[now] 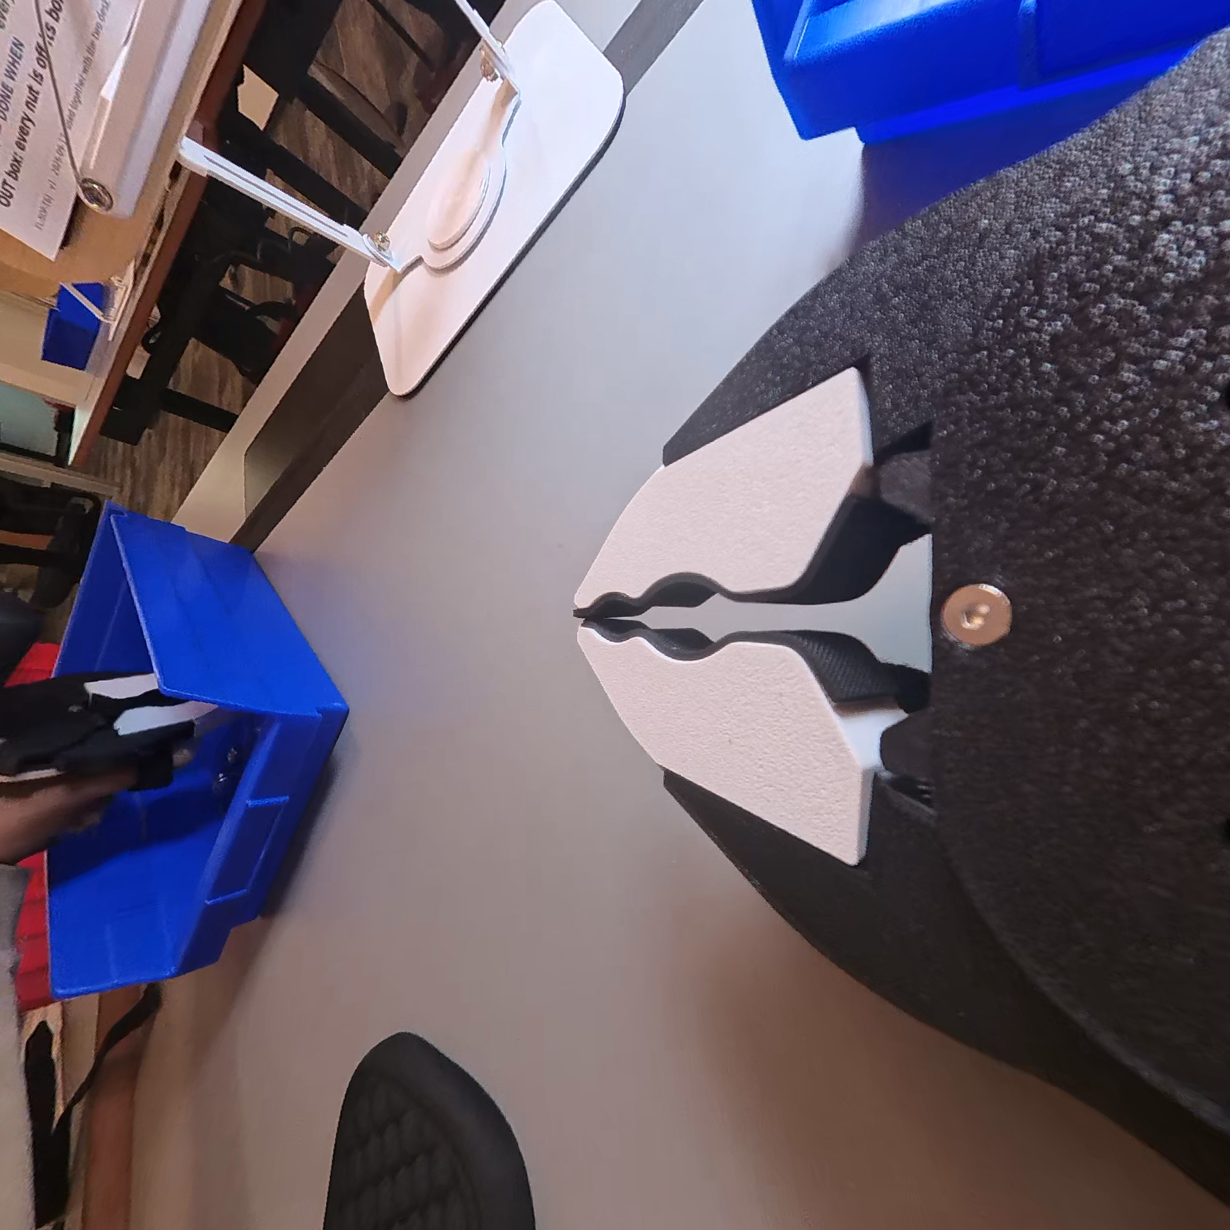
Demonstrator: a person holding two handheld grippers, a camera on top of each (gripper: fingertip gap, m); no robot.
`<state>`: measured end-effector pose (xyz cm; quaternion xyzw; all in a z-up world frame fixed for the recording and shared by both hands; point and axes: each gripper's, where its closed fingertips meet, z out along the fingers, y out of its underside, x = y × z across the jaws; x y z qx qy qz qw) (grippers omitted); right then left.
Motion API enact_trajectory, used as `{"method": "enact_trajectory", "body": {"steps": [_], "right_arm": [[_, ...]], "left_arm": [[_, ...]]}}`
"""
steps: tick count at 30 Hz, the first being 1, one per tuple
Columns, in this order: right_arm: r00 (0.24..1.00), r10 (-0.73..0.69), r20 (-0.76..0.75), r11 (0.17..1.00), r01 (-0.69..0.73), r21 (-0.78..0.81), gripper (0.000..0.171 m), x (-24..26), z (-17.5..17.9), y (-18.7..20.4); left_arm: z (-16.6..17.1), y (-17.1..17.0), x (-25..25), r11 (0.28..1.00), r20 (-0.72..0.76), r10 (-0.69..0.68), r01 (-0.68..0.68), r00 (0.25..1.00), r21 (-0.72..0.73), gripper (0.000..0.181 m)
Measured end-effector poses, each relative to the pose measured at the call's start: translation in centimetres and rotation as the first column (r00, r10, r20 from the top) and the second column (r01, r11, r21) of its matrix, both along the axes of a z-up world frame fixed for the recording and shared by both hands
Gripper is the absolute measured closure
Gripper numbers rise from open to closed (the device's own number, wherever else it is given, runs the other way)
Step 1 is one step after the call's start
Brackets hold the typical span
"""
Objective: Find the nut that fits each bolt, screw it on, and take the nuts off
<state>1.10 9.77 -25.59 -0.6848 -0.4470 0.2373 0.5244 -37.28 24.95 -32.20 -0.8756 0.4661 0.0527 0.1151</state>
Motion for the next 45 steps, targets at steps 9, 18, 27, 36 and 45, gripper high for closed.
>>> {"method": "enact_trajectory", "body": {"steps": [9,18,27,36,45], "right_arm": [[1.000,0.004,-0.001,1.000,-0.004,0.027,0.171,-0.2,0.3,-0.3],[0.987,0.061,0.147,0.953,-0.102,0.285,0.159,-3.8,1.3,-3.0],[0.890,-0.006,0.455,0.766,-0.288,0.574,0.147,-6.5,-0.2,-5.7],[0.816,-0.084,0.572,0.659,-0.386,0.646,0.156,-6.2,-1.5,-5.7],[0.972,0.205,-0.112,0.972,-0.189,0.138,0.157,-5.4,3.2,-5.6]], "left_arm": [[2.8,-1.7,2.6,1.000,0.109,-0.015,0.013,0.994,0.018,0.173],[10.7,-12.4,18.1,0.969,0.411,-0.245,0.235,0.878,0.077,0.173],[5.5,-21.6,30.3,0.880,0.567,-0.278,0.442,0.775,-0.174,0.174],[4.7,-23.0,31.7,0.860,0.577,-0.249,0.451,0.778,-0.238,0.174],[11.3,-22.2,32.1,0.841,0.733,-0.512,0.434,0.448,0.322,0.156]]}}
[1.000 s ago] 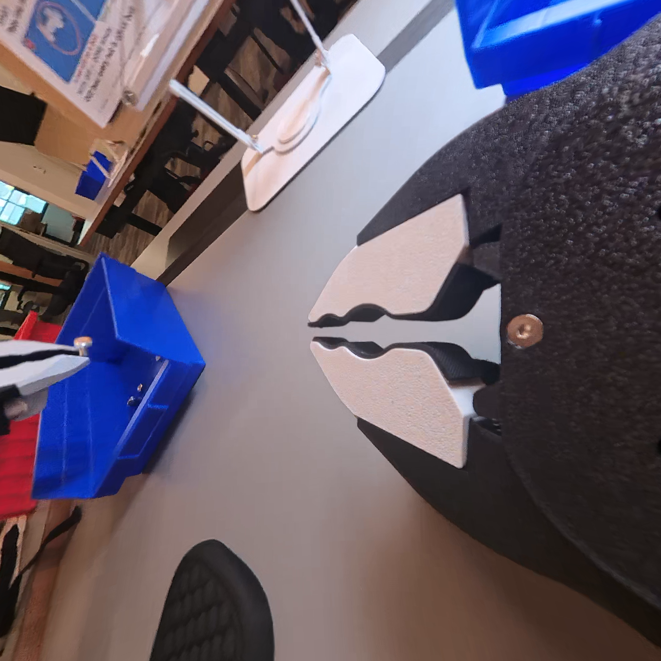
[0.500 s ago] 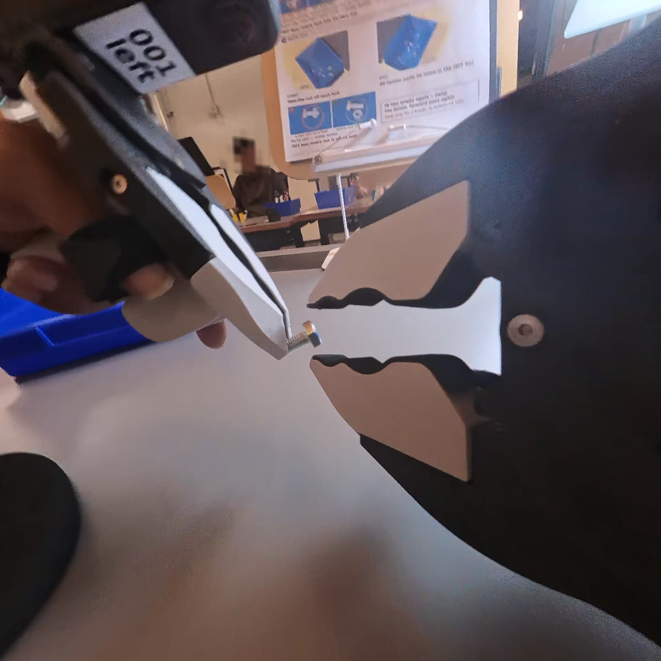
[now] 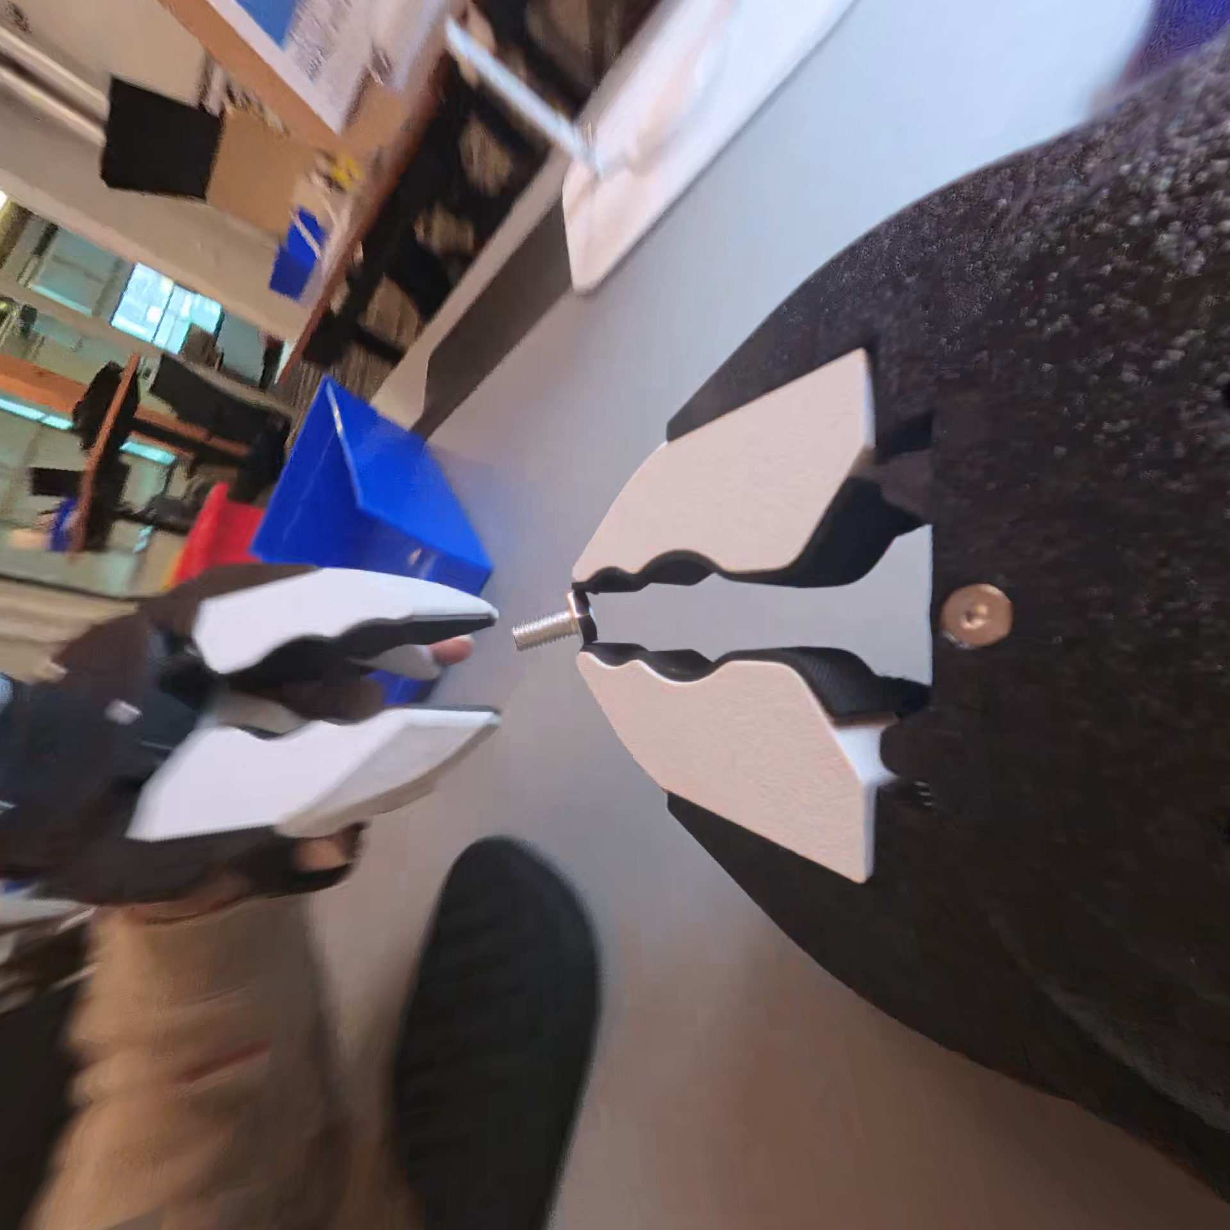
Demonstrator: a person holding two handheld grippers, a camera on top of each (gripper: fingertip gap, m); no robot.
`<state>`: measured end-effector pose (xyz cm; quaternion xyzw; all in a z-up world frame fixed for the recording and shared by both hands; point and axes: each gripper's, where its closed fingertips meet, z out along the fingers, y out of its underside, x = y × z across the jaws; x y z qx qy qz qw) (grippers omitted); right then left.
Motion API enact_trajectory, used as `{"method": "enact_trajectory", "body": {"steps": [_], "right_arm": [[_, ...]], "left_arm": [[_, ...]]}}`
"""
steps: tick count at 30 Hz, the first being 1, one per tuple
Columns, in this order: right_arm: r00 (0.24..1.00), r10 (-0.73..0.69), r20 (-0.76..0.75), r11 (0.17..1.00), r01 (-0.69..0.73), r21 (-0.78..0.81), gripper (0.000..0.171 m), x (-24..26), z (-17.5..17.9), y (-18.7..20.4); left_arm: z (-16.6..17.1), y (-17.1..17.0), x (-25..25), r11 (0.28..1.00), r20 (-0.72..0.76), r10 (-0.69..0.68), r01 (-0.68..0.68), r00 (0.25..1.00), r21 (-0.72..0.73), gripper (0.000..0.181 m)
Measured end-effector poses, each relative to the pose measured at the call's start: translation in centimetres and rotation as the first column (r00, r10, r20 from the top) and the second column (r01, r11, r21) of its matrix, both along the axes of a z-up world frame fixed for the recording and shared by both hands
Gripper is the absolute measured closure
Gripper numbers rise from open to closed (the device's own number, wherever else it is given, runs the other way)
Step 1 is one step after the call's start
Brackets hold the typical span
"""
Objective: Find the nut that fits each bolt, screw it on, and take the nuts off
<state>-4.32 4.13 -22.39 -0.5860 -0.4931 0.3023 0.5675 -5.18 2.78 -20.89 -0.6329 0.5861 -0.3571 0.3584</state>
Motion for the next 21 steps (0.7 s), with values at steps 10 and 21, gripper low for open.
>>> {"method": "enact_trajectory", "body": {"steps": [10,21], "right_arm": [[0.949,0.196,-0.247,0.938,-0.255,-0.233,0.157,-1.0,1.8,-2.8],[0.972,0.213,-0.098,0.966,-0.225,-0.129,0.157,-1.1,0.2,-3.1]], "left_arm": [[1.6,-1.9,1.3,0.994,0.210,-0.063,0.044,0.976,0.098,0.173],[0.5,-2.2,1.3,0.998,0.180,-0.066,0.064,0.981,0.020,0.174]]}}
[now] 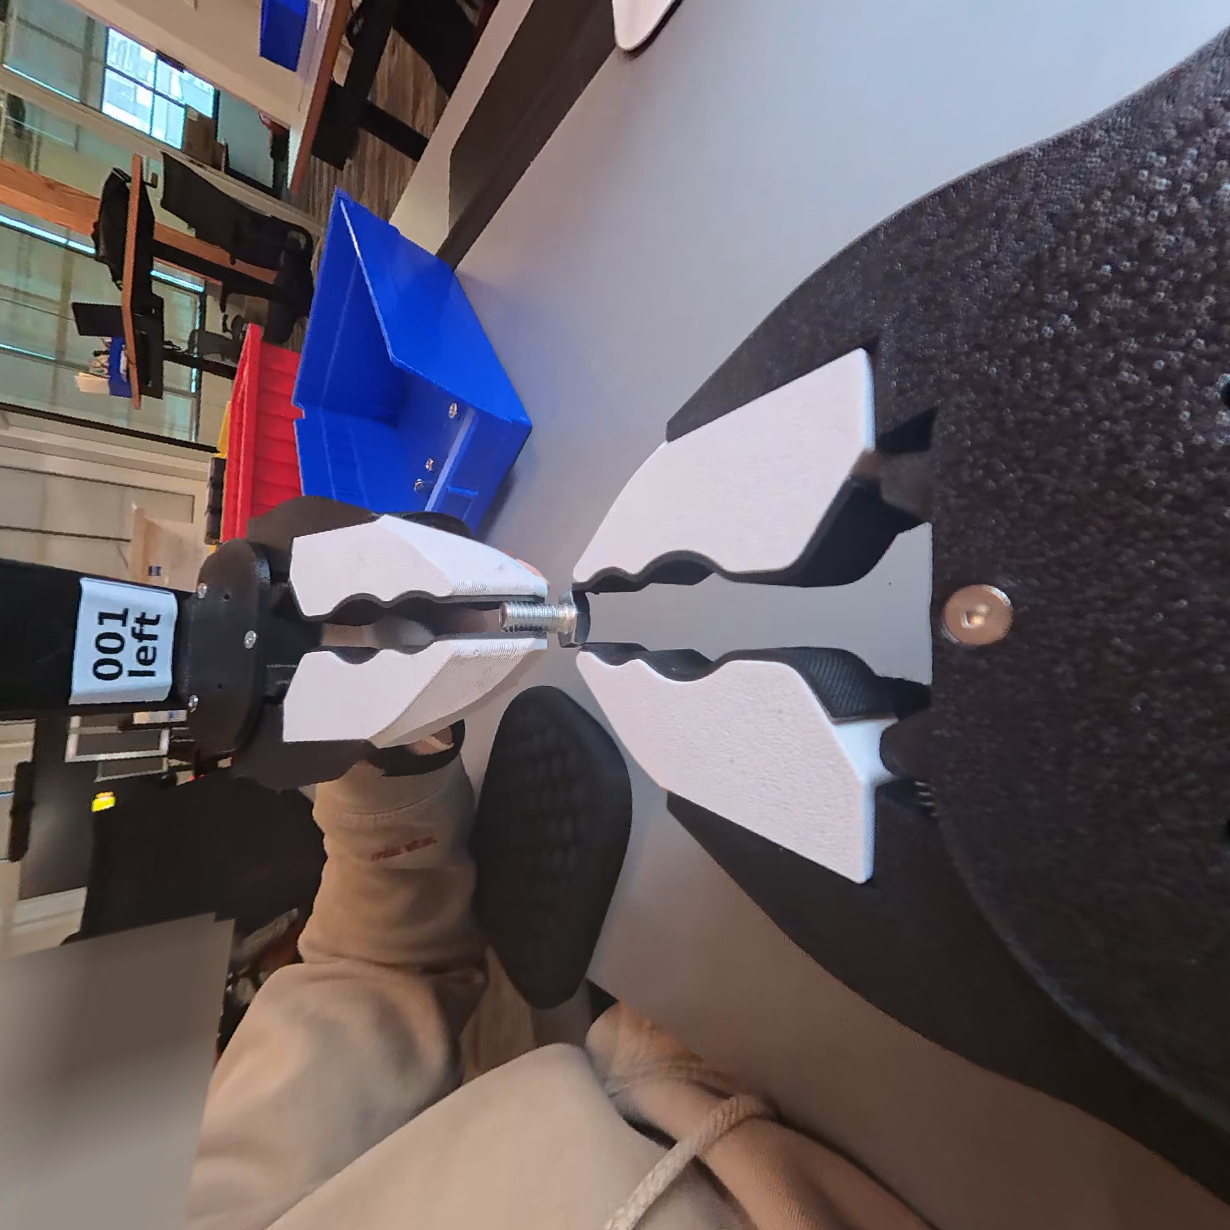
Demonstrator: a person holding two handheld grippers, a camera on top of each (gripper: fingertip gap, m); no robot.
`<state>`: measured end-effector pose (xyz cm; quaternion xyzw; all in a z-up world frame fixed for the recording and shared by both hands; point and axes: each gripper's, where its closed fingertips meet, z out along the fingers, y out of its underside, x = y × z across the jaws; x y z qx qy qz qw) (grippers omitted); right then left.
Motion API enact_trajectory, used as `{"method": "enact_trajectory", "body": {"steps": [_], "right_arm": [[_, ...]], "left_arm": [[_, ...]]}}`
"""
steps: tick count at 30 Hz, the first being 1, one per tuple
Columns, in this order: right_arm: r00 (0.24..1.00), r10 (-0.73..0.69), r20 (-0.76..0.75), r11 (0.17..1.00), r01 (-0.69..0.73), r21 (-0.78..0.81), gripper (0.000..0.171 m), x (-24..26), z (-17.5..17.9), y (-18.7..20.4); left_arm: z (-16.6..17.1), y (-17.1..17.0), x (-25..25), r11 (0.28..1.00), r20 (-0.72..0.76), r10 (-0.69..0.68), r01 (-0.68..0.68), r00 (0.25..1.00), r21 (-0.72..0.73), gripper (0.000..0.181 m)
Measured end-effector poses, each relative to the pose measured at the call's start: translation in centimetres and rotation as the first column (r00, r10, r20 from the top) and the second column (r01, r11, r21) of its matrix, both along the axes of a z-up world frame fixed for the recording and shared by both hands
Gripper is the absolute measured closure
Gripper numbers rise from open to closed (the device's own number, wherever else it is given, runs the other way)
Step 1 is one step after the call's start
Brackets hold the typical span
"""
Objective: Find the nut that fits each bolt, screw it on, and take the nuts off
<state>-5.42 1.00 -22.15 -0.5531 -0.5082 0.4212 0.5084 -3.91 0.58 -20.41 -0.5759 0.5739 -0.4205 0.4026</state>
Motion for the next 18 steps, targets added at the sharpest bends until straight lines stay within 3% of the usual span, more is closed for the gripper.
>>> {"method": "enact_trajectory", "body": {"steps": [18], "right_arm": [[0.999,0.030,0.031,0.999,-0.029,-0.029,0.156,-0.32,-0.73,-0.42]], "left_arm": [[-0.83,-0.39,0.44,0.998,-0.040,0.001,0.002,0.999,0.066,0.174]]}}
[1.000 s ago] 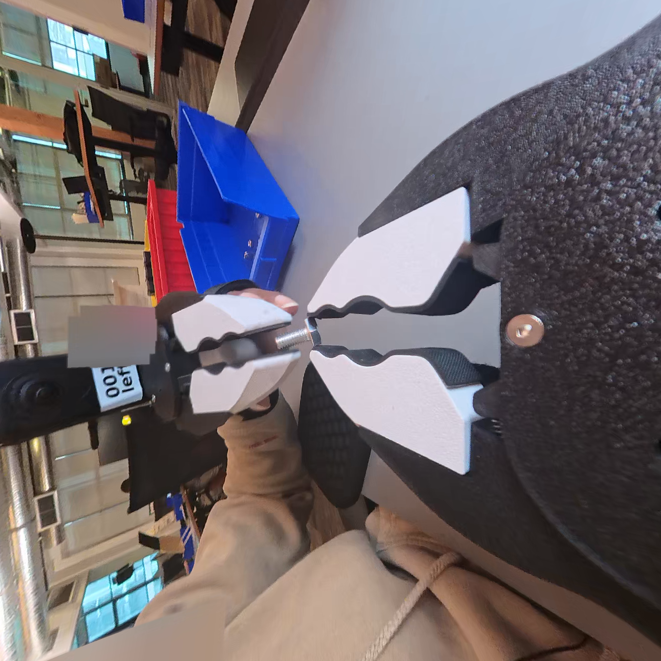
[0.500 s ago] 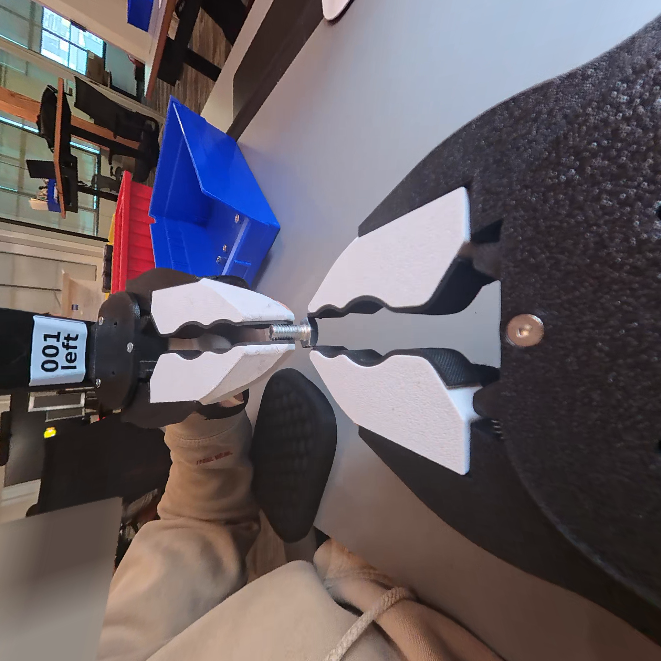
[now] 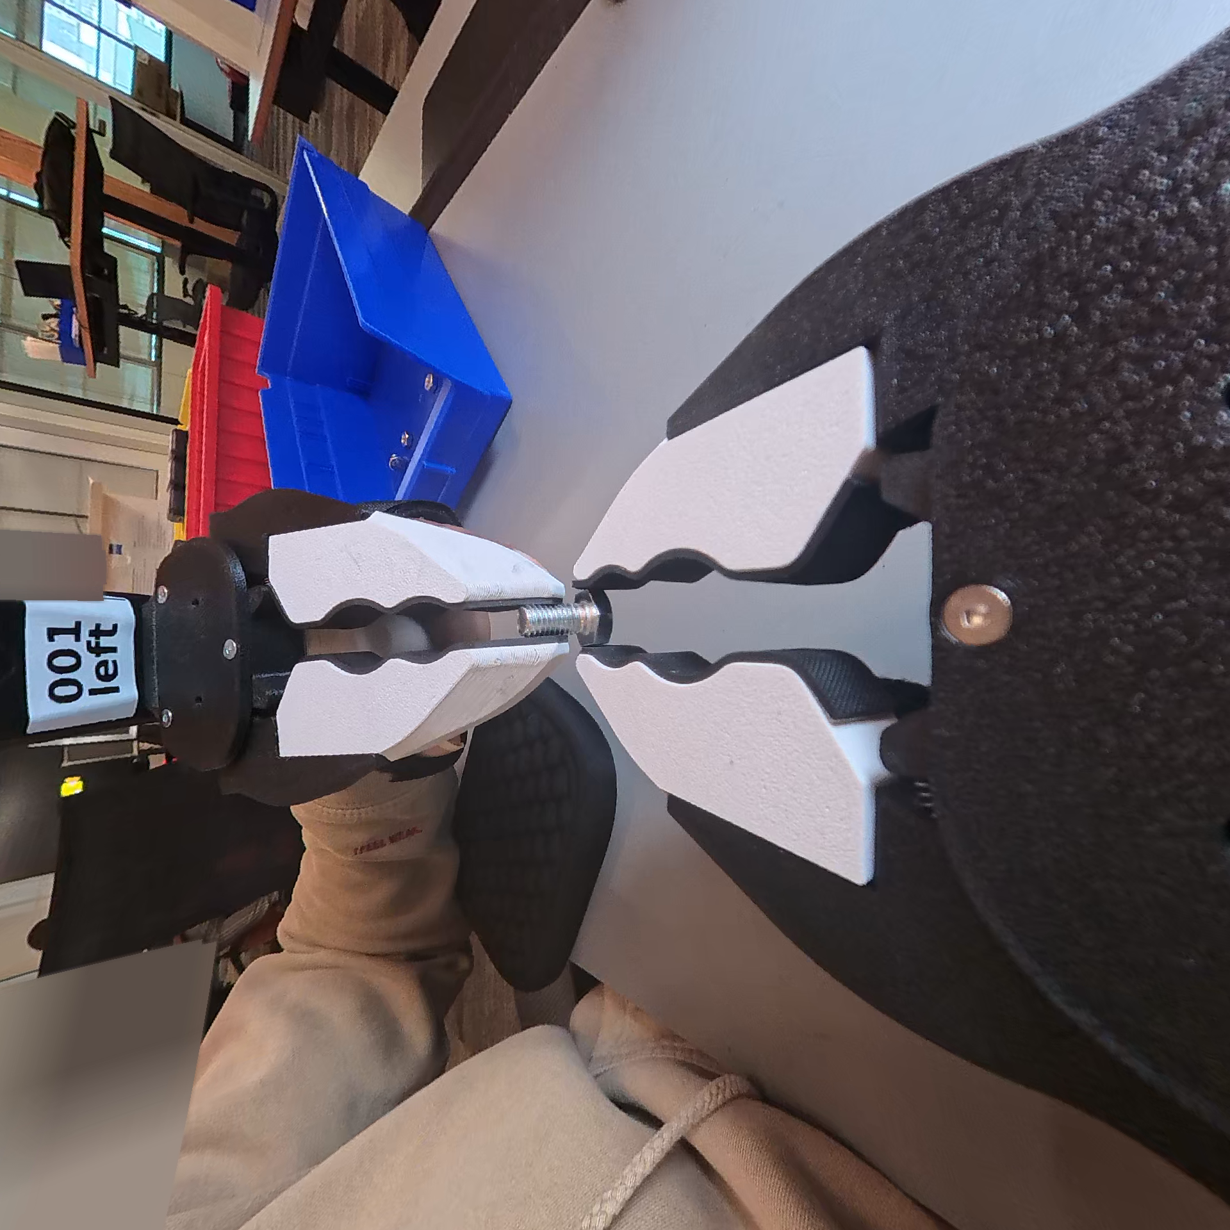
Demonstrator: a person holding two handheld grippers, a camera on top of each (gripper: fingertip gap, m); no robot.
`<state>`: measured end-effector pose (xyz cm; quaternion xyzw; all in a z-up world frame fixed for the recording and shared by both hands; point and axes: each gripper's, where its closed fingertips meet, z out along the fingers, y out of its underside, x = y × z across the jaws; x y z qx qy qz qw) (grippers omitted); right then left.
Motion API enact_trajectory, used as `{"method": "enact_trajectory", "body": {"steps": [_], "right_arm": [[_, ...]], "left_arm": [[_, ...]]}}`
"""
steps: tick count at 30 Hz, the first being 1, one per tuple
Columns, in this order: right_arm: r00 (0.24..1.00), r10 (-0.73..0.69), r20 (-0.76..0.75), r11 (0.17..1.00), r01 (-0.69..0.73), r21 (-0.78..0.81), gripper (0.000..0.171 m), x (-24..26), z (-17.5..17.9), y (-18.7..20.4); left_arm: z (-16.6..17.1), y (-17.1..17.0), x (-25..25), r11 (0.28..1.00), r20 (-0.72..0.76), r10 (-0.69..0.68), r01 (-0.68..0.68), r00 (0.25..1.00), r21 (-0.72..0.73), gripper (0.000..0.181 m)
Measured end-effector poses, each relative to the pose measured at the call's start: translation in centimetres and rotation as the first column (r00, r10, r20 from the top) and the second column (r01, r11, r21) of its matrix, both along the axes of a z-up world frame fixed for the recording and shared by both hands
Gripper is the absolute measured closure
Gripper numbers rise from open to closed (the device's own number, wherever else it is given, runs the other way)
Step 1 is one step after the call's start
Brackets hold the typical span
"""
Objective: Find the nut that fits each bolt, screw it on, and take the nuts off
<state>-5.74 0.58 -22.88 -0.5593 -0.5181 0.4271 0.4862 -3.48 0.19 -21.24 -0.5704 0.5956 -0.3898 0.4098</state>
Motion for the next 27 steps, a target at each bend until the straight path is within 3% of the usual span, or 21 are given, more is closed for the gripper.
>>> {"method": "enact_trajectory", "body": {"steps": [8,10,12,15,20,24,27], "right_arm": [[0.999,0.014,-0.039,1.000,-0.013,0.009,0.156,0.1,0.9,-0.3],[0.999,0.000,-0.051,1.000,0.001,0.006,0.156,0.3,1.1,0.0],[0.997,-0.008,-0.071,1.000,0.007,-0.014,0.156,0.6,1.5,0.3],[0.996,-0.029,-0.090,0.999,0.027,-0.027,0.156,1.1,2.0,0.8],[0.994,-0.051,-0.097,0.997,0.046,-0.057,0.156,1.6,2.2,1.5],[0.995,-0.049,-0.084,0.996,0.042,-0.084,0.156,1.6,1.7,1.7],[0.996,-0.045,-0.076,0.995,0.038,-0.094,0.156,1.7,1.4,1.6]], "left_arm": [[0.9,-0.3,0.1,1.000,0.058,-0.010,0.010,0.998,0.002,0.173],[2.4,0.1,-0.6,1.000,0.121,0.005,-0.001,0.993,-0.027,0.160],[4.2,1.7,-2.2,0.997,0.173,0.071,-0.064,0.982,-0.043,0.156],[6.3,6.2,-6.7,0.959,0.153,0.280,-0.282,0.948,-0.006,0.153],[6.0,14.9,-17.9,0.767,-0.145,0.640,-0.639,0.754,0.064,0.154],[0.6,19.1,-25.2,0.697,-0.521,0.648,-0.708,0.556,0.112,0.157],[-3.5,21.7,-29.2,0.657,-0.689,0.608,-0.737,0.394,0.159,0.159]]}}
